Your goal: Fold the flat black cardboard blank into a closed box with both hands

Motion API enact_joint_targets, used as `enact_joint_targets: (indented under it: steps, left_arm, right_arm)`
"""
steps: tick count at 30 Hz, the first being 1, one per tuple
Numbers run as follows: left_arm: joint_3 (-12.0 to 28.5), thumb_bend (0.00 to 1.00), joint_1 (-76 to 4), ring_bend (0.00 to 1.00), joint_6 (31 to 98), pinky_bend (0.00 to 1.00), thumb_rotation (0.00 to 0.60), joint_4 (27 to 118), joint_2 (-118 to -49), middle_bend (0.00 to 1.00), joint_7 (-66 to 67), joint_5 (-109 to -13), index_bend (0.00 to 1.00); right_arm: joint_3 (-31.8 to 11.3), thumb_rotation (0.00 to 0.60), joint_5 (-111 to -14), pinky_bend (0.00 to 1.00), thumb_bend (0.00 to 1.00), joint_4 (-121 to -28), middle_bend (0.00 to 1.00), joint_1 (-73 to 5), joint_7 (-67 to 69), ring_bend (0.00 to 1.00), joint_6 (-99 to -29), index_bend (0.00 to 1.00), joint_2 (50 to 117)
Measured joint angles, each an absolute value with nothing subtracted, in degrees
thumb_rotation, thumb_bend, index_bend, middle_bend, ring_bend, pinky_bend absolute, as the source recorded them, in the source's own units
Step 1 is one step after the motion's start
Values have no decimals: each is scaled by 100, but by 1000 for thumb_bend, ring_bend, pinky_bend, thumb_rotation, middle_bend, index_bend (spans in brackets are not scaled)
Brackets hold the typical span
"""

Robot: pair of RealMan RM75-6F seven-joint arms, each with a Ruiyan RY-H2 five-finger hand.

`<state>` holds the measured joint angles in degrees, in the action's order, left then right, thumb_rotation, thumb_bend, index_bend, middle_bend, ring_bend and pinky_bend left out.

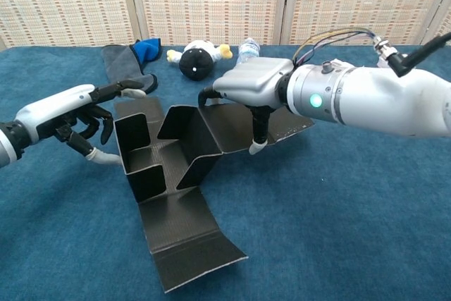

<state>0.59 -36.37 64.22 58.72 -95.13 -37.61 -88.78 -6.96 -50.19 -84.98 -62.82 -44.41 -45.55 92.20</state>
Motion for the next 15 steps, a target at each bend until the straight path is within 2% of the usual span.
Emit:
enact_joint_targets:
  steps: [15]
  left_arm:
    - [-68,95,-3607,603,6030,848,600,6614,-9033,0,-4646,-8821,0]
  right_arm:
    - [-598,600,-5993,1000,127,-8282,287,-6692,-4074,813,-4062,249,9024]
